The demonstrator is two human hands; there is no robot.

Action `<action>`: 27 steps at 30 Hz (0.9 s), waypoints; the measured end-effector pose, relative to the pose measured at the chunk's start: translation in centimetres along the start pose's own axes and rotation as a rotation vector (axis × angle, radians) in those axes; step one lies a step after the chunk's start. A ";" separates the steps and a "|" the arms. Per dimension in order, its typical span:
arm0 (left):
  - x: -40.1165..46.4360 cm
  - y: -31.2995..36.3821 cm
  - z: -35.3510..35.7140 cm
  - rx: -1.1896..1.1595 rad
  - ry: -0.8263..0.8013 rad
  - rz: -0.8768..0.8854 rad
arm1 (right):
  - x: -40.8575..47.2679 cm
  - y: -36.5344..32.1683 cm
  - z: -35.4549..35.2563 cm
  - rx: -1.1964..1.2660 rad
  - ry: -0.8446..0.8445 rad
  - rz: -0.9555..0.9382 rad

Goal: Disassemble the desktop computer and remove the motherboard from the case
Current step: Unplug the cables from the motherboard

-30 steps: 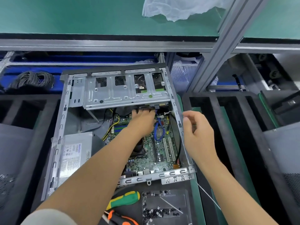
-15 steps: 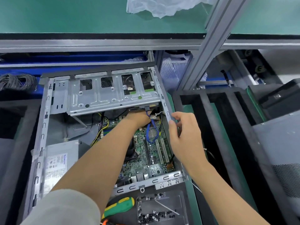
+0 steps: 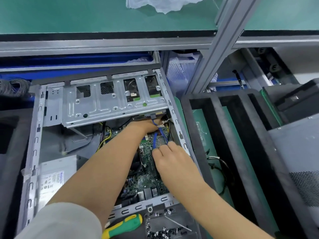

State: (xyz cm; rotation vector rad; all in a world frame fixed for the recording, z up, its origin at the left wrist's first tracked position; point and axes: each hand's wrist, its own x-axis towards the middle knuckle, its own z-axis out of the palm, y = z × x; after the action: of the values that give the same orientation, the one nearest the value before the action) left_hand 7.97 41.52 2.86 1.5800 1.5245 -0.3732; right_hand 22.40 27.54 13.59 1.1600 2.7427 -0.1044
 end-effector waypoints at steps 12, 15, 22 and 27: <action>0.4 -0.1 0.5 0.000 0.082 0.089 | 4.6 -0.3 2.9 0.068 -0.519 0.362; 0.8 -0.4 0.8 -0.022 0.079 0.083 | 5.2 -0.2 3.7 0.147 -0.555 0.428; 1.6 -0.4 1.4 -0.015 0.128 0.055 | 5.6 0.1 4.3 0.214 -0.558 0.533; 1.3 -0.4 1.5 -0.023 0.166 0.028 | 6.1 0.7 4.2 0.292 -0.540 0.590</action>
State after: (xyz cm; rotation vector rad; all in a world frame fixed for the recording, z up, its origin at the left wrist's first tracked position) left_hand 8.40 41.25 0.91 1.6459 1.6242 -0.2116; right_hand 19.19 31.79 8.42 1.6666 1.8836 -0.6483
